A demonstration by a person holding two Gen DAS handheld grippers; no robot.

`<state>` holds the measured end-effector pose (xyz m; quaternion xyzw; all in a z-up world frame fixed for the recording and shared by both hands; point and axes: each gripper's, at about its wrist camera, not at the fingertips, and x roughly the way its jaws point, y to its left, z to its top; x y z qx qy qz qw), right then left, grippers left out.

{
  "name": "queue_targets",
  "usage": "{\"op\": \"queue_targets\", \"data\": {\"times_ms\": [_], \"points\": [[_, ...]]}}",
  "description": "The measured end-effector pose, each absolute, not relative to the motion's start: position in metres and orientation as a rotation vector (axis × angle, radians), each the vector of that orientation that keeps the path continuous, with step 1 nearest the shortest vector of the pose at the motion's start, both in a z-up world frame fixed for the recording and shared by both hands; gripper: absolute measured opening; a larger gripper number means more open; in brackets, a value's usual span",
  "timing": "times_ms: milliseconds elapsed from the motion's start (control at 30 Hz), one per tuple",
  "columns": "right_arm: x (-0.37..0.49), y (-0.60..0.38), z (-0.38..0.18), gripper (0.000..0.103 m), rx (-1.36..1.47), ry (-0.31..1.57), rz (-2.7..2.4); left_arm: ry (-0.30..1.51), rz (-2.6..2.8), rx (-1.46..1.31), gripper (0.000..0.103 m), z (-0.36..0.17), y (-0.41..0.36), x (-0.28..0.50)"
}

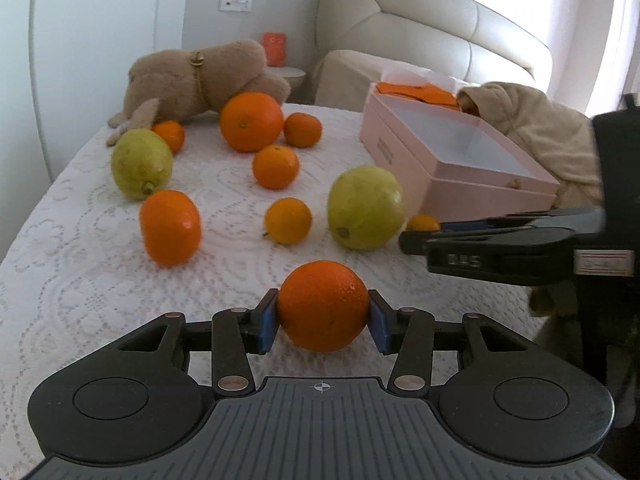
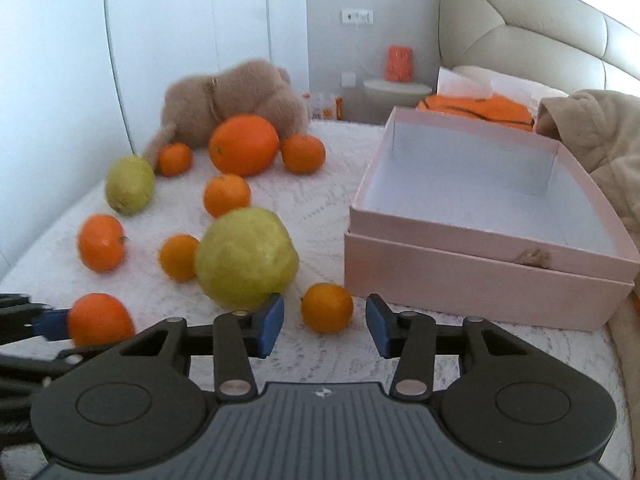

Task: Organize fruits
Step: 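Grasp a large orange with the left tool while the right tool grasps a small mandarin, then carry the orange into the pink box and open the left tool while the right tool drops the mandarin in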

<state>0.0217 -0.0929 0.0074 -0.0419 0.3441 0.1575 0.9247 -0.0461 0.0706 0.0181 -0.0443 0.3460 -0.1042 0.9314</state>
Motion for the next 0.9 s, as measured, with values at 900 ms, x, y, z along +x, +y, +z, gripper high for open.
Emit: {"op": "queue_targets", "data": {"times_ms": [900], "points": [[-0.026, -0.212, 0.062, 0.028, 0.100, 0.634, 0.019, 0.585, -0.516, -0.136, 0.051, 0.110, -0.055, 0.084]]}}
